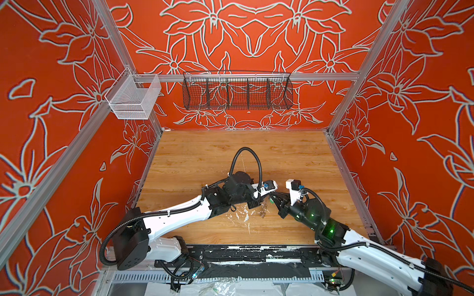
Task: Attach keys to a key ring
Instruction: Insert the key into the keyring.
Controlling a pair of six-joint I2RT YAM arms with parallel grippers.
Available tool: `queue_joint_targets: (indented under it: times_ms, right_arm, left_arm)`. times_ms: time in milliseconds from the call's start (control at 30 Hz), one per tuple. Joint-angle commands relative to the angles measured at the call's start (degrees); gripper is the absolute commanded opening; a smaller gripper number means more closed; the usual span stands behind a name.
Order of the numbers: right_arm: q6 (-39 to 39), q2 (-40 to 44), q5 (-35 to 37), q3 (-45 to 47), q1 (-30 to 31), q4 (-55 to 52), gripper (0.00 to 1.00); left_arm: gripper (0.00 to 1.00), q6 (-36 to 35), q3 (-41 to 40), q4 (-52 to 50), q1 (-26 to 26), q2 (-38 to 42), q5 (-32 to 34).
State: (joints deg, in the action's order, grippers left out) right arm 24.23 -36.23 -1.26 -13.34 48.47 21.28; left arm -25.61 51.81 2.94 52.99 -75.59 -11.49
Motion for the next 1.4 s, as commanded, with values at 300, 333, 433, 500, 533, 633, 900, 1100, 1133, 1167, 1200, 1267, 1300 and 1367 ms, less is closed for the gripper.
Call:
queue_joint_targets:
  times_ms: [300, 333, 433, 500, 533, 633, 900, 1100, 1133, 1167, 1200, 1267, 1300, 1367]
  right_arm:
    - [0.2, 0.0, -0.5, 0.6, 0.0, 3.8, 0.0]
    - [0.4, 0.0, -0.1, 0.6, 0.0, 3.7, 0.0]
    - [1.1, -0.1, 1.2, 0.9, 0.0, 3.6, 0.0]
    - [1.5, -0.1, 2.1, 0.9, 0.0, 3.4, 0.0]
    - [1.6, -0.1, 2.5, 1.0, 0.0, 3.2, 0.0]
    - [1.8, -0.2, 3.3, 1.0, -0.1, 3.0, 0.0]
    - [1.9, -1.9, 3.5, 1.0, -0.1, 3.9, 0.0]
    - [2.1, -3.3, 3.0, 0.7, -0.1, 4.8, 0.0]
    - [2.1, -3.5, 3.0, 0.7, -0.1, 4.8, 0.0]
    - [2.2, -3.6, 3.2, 0.7, -0.1, 4.9, 0.0]
    - [2.3, -3.7, 3.4, 0.6, -0.1, 4.7, 0.0]
    - [3.2, -4.2, 4.2, 0.3, -0.1, 3.9, 0.0]
    - [3.5, -4.4, 4.3, 0.2, -0.1, 3.8, 0.0]
    - [4.6, -5.3, 4.5, -0.1, -0.1, 4.0, 0.0]
  left_arm:
    - [0.0, -1.3, 2.2, -2.5, 0.3, -1.6, -3.1]
    - [0.0, -1.2, 2.0, -2.3, 0.3, -1.3, -3.2]
    - [0.0, -1.2, 0.8, -0.8, 0.3, -0.2, -3.5]
    - [0.0, -1.2, -0.4, 0.7, 0.3, 0.9, -3.6]
    - [0.0, -1.1, -1.2, 1.7, 0.3, 1.7, -3.7]
    - [0.0, -1.3, -4.4, 5.6, 0.3, 4.3, -3.9]
    - [0.0, -0.9, -10.1, 13.0, 0.3, 8.7, -3.8]
    - [0.0, -1.1, -11.8, 15.7, 0.3, 9.6, -4.1]
    - [0.0, -1.1, -12.4, 16.7, 0.3, 9.8, -4.5]
    - [0.0, -1.2, -13.2, 18.0, 0.3, 10.1, -5.0]
    - [0.0, -1.3, -13.9, 19.3, 0.3, 10.3, -5.6]
    - [0.0, -1.3, -16.0, 23.0, 0.3, 10.9, -6.8]
    - [0.0, -1.4, -16.8, 24.6, 0.2, 11.1, -7.3]
    - [0.0, -1.0, -18.8, 28.3, 0.3, 11.7, -7.7]
